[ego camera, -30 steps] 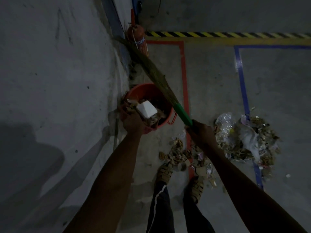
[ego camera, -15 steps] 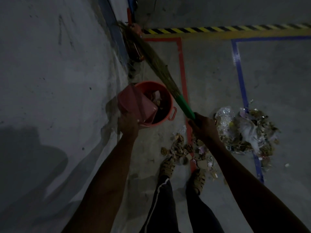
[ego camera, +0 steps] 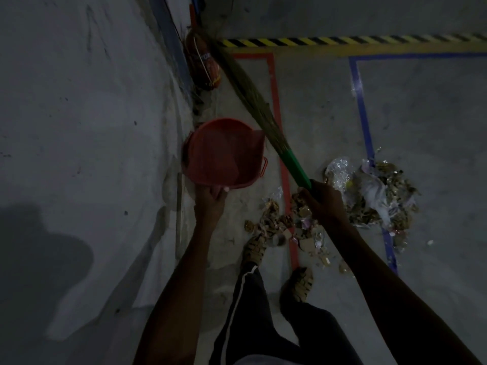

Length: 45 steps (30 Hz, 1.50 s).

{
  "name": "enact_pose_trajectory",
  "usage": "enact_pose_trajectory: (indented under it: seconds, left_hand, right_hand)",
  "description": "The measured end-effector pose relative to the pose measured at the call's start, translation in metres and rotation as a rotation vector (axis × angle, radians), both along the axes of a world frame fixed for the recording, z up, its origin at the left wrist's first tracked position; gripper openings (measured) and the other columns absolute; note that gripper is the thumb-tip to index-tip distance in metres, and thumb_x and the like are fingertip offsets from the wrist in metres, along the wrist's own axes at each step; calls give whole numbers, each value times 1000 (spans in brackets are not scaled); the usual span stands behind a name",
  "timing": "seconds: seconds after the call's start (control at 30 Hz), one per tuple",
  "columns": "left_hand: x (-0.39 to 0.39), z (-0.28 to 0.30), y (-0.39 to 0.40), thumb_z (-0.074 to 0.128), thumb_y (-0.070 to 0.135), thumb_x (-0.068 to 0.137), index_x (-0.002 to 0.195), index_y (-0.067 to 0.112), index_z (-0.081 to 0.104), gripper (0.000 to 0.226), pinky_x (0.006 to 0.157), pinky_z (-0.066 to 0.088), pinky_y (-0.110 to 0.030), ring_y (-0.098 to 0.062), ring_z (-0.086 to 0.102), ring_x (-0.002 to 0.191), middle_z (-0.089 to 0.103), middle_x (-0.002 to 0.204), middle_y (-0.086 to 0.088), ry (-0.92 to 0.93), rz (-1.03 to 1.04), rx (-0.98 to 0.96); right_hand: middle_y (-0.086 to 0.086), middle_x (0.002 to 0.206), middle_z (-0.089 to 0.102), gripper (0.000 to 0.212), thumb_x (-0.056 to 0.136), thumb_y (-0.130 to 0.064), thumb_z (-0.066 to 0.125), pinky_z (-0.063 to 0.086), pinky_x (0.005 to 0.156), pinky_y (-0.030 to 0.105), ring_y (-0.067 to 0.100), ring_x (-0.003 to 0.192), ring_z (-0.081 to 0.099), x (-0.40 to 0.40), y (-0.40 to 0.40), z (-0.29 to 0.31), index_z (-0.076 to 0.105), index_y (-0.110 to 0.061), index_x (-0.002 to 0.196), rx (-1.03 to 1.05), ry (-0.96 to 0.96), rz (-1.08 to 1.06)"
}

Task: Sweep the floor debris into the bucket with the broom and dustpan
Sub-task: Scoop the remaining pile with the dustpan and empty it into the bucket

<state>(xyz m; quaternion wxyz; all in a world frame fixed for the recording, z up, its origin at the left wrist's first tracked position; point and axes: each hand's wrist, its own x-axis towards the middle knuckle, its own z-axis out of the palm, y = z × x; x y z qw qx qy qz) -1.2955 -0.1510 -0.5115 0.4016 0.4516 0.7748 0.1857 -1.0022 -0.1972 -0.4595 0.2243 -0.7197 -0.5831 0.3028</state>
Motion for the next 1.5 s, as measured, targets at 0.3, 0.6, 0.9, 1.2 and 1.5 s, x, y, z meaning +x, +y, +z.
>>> enact_pose_trajectory:
  seconds: [0.3, 0.6, 0.9, 1.2, 1.5]
  left_hand:
    - [57, 46, -135, 60, 61, 87, 134, 20, 49, 63, 41, 56, -38, -22, 67, 54, 66, 86, -11, -170, 9, -22]
    - [94, 69, -294, 62, 73, 78, 89, 23, 66, 52, 47, 57, -41, -22, 68, 58, 69, 71, 2, -69, 214, 174]
    - [85, 28, -378, 58, 75, 77, 80, 22, 59, 53, 50, 57, -45, -25, 66, 53, 64, 64, 0, 36, 304, 202]
    - [31, -21, -434, 69, 67, 66, 98, 10, 59, 66, 64, 59, -41, -32, 69, 71, 70, 90, -9, 92, 364, 101]
    - [-13, -107, -501, 76, 44, 81, 111, 2, 57, 55, 72, 44, -34, -37, 65, 97, 68, 107, -18, 161, 465, 47]
  right_hand:
    - [8, 72, 69, 32, 100, -45, 56, 56, 52, 52, 28, 53, 64, 42, -121, 16, 68, -15, 104, -64, 65, -88]
    - [8, 71, 67, 35, 103, -40, 54, 52, 40, 37, 17, 45, 61, 67, -252, 45, 65, -8, 110, -7, 222, -86]
    - [9, 74, 67, 41, 102, -44, 52, 47, 37, 22, 7, 43, 61, 41, -326, 6, 58, -8, 121, -183, 255, -156]
    - [19, 79, 69, 44, 98, -31, 65, 53, 40, 37, 21, 46, 64, 5, -353, -85, 49, -3, 127, -113, 174, -79]
    - [15, 84, 69, 31, 102, -32, 56, 55, 42, 38, 18, 50, 62, -40, -424, -186, 53, -6, 118, -262, 160, 0]
